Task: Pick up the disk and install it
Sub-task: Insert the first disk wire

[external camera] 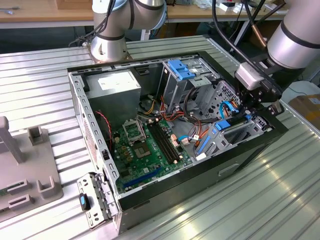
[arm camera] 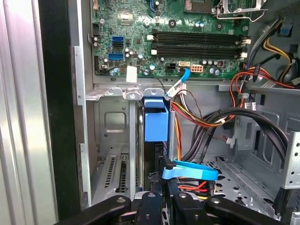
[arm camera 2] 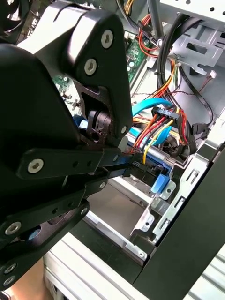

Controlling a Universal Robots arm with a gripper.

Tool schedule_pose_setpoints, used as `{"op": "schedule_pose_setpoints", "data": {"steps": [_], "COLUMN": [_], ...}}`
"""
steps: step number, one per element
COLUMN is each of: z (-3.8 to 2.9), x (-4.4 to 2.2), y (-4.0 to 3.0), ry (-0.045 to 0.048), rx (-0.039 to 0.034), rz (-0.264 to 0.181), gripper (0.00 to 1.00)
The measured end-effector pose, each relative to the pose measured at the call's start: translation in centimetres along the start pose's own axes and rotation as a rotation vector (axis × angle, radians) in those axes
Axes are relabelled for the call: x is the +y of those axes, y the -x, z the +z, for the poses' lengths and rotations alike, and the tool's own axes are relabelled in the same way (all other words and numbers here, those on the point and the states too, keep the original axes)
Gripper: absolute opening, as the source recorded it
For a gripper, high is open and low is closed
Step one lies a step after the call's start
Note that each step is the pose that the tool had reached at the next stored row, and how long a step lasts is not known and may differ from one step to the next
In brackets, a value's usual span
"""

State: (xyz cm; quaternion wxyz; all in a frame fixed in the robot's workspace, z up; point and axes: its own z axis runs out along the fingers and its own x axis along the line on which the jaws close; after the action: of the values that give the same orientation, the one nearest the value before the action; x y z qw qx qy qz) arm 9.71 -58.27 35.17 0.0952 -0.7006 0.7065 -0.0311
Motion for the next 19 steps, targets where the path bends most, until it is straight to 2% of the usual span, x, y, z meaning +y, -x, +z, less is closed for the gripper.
{"op": "schedule_pose_setpoints", "data": {"steps": [2, 3, 5, 12, 19], "z": [0.05, 0.06, 0.16, 0.50, 0.49], "x": [-0.01, -0.04, -0.25, -0.20, -0.11], "y": [0.00, 0.01, -0.01, -0.06, -0.30], "ry": [0.0000, 0.0000, 0.0001, 0.0001, -0.0032], "rx": [-0.0133, -0.0178, -0.0180, -0.0179, -0.0189], "rz": [0.002, 0.003, 0.002, 0.003, 0.003], "gripper": [0.16, 0.16, 0.16, 0.16, 0.16]}}
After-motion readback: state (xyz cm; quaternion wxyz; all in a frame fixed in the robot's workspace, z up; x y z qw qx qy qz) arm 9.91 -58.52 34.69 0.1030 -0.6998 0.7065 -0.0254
